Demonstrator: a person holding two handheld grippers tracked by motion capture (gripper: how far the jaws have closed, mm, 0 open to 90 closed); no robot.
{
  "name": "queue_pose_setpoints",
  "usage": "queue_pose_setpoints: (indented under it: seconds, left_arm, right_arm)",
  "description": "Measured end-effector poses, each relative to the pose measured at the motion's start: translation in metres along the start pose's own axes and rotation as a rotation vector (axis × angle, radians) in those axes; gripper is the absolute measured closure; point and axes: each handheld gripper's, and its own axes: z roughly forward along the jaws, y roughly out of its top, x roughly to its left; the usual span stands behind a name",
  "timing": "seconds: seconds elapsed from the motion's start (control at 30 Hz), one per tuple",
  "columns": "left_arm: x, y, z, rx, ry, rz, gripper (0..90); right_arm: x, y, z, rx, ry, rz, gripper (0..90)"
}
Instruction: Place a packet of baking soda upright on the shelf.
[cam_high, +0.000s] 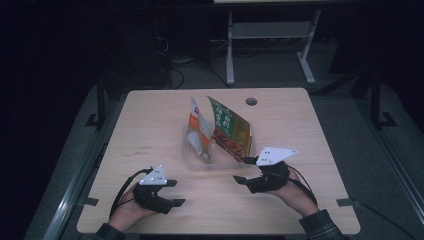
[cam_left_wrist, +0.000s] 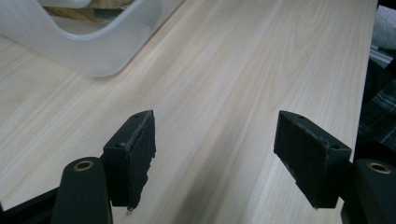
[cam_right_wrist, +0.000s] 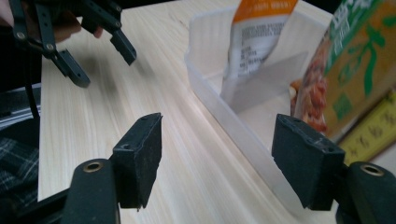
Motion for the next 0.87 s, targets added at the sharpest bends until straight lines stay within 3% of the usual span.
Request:
queue_pose_setpoints:
  seconds: [0.2,0.5,0.67,0.87]
  left_arm:
    - [-0.001,-0.001,0.002,0.026,-0.011,0.008,27.0]
    - [-0.003,-0.004,0.006,0.035,-0.032,0.034,26.5]
    - [-0.004,-0.003,0.008,0.056,-0.046,0.056,26.5]
    - [-0.004,-0.004,0.009,0.057,-0.049,0.066,26.2]
  right_arm:
    - [-0.001,-0.018,-0.006,0.021,-0.022,0.003,31.6]
    - [0.003,-0.049,-0.008,0.137,-0.029,-0.003,31.6]
    - [0.005,-0.055,-0.007,0.169,-0.015,-0.002,31.6]
    - [0.005,-0.054,-0.007,0.153,-0.008,-0.007,30.6]
